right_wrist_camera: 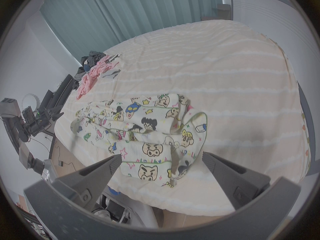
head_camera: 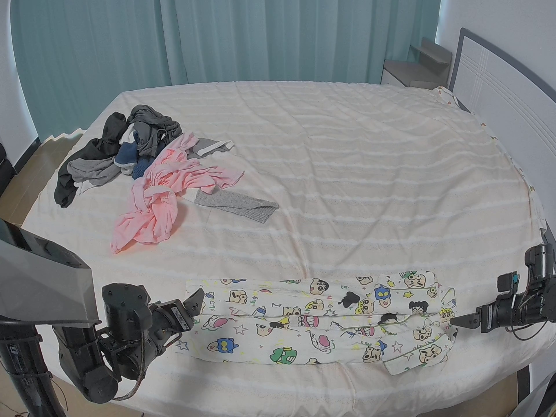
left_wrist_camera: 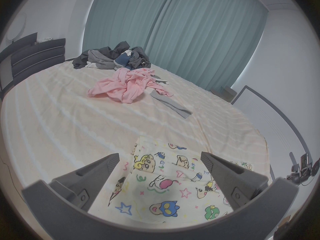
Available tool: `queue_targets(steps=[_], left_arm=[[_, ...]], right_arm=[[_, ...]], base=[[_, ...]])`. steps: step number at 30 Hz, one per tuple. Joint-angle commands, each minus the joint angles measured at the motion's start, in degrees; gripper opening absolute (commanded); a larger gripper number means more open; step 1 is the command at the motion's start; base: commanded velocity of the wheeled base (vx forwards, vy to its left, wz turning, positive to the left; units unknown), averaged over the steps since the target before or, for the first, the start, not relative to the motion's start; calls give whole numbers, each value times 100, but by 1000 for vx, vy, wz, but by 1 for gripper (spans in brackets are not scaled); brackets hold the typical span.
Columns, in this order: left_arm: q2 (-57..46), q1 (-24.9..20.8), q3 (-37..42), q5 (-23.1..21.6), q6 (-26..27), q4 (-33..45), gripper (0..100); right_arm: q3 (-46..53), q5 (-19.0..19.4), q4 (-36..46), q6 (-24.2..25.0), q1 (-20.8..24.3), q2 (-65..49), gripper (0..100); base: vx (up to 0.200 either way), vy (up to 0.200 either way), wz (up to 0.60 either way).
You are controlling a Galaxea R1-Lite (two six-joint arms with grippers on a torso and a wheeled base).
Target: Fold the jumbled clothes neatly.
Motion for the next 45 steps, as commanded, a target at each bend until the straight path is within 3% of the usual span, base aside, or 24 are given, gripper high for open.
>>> queue_targets(steps=[1, 9, 13, 16, 20, 25, 27, 36, 45], left_arm=[[288, 30, 17, 1, -9, -102, 100], [393, 487, -115, -25, -229, -93, 100], [402, 548, -89, -69, -546, -85, 100], [428, 548, -45, -78, -818, -93, 100], [516, 548, -36, -78, -844, -102, 100], [516, 548, -27, -78, -844, -102, 100], [516, 548, -19, -78, -844, -102, 100], [516, 548, 52, -51, -906, -102, 100], [507, 548, 52, -43, -906, -102, 100]], right_arm=[[382, -18, -351, -65, -9, 437, 100], [707, -80, -957, -126, 79, 876, 100], [636, -1, -1124, 50, 325, 947, 100], [689, 87, -1150, 111, 835, 920, 100], [636, 61, -1150, 111, 1125, 1087, 100], [540, 34, -1432, 85, 1143, 1588, 100], [522, 17, -1889, 111, 1143, 1861, 100], [795, -616, -2979, 85, 1160, 2792, 100], [821, -677, -3066, 85, 1151, 2792, 100]], base=[[0, 0, 0], [0, 0, 0], [0, 0, 0], [0, 0, 0], [0, 0, 0], [0, 0, 0], [0, 0, 0], [0, 0, 0], [0, 0, 0]])
